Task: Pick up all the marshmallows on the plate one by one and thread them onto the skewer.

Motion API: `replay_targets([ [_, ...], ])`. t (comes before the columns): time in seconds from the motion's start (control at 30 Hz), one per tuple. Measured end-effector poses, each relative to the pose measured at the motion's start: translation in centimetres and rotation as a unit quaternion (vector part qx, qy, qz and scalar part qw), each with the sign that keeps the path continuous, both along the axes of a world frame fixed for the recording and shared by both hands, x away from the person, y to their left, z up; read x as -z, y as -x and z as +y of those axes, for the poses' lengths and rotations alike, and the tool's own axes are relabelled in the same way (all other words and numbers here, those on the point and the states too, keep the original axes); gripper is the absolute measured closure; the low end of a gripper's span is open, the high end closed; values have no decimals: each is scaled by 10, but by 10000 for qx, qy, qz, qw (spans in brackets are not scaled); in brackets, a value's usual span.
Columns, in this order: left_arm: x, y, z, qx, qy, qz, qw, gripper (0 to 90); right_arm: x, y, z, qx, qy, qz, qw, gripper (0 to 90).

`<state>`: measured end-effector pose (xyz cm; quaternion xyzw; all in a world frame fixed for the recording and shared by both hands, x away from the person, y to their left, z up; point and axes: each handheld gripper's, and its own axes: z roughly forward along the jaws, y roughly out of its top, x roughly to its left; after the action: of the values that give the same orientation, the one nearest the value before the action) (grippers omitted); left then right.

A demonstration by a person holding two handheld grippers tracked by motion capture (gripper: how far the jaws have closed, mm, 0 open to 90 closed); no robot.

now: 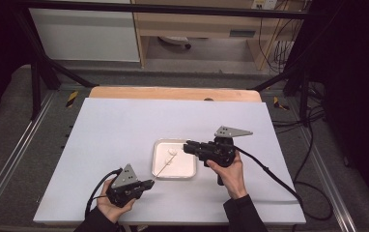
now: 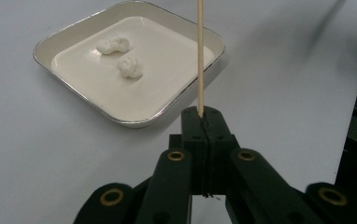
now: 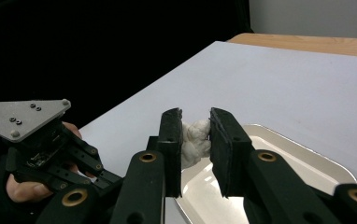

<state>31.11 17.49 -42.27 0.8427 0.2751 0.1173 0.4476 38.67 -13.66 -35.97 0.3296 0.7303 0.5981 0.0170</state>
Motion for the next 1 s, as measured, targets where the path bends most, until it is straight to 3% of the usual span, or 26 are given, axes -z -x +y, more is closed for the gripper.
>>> replay_targets([
  [1.0, 0, 2, -1, 28, -5, -74, 10000, 889, 12, -4, 13, -300, -241, 275, 9989, 757],
])
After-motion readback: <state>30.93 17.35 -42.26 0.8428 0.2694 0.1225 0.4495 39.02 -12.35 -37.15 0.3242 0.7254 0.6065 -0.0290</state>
